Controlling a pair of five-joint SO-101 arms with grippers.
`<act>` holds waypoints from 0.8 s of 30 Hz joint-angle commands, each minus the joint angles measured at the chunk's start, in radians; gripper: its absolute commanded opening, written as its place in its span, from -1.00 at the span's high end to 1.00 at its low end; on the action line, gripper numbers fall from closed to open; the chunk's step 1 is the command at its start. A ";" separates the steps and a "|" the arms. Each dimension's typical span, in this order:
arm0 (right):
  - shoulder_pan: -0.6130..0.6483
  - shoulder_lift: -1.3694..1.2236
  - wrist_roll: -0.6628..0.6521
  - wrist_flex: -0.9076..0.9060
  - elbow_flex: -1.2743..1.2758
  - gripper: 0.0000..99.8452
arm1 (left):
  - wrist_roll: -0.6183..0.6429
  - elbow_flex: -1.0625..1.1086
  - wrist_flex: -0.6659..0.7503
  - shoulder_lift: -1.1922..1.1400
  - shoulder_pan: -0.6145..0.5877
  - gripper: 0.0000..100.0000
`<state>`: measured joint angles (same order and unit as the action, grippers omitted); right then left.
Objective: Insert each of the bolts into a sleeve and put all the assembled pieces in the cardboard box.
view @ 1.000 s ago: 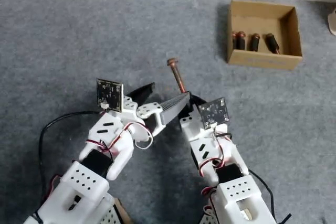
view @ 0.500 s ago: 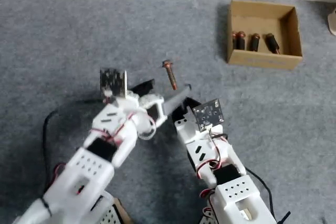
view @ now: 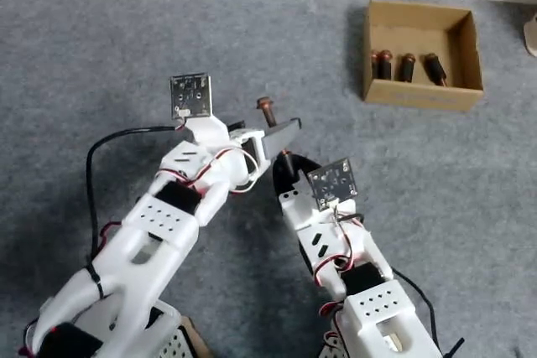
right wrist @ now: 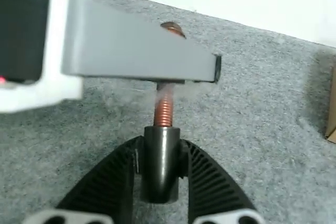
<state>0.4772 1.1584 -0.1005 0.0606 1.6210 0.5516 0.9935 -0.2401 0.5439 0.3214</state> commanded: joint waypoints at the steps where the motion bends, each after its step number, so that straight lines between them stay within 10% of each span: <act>1: 0.005 0.031 0.003 0.031 -0.053 0.99 | 0.009 -0.054 -0.002 -0.008 -0.010 0.31; 13: 0.008 0.561 0.002 -0.294 -0.004 0.99 | 0.009 -0.054 -0.002 -0.004 -0.005 0.33; 24: 0.031 0.659 -0.026 -0.381 0.076 0.99 | 0.009 -0.111 -0.006 -0.001 -0.002 0.94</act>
<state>0.4818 1.7860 -0.1005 -0.3184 1.6701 0.5562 0.9383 -0.2401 0.5317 0.3230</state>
